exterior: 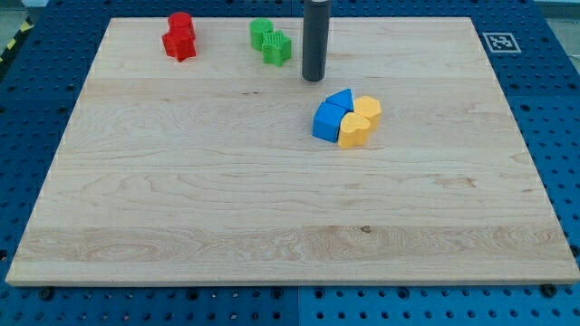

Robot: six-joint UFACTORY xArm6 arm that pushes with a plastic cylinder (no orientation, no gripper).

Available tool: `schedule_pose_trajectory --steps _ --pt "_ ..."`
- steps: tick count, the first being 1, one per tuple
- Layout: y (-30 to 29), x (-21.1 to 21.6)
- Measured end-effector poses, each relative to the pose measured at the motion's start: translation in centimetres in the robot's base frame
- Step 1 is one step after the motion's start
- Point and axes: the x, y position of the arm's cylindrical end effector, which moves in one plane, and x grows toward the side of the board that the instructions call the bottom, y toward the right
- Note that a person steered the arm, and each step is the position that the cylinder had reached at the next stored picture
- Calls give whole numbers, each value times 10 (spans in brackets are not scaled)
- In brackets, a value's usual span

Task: Slide the green circle towards top left

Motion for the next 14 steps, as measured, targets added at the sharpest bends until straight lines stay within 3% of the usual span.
schedule_pose_trajectory --steps 2,5,11,14 --pt "42 -37" --pt "-70 -88" --pt "-117 -72" --pt "-158 -89"
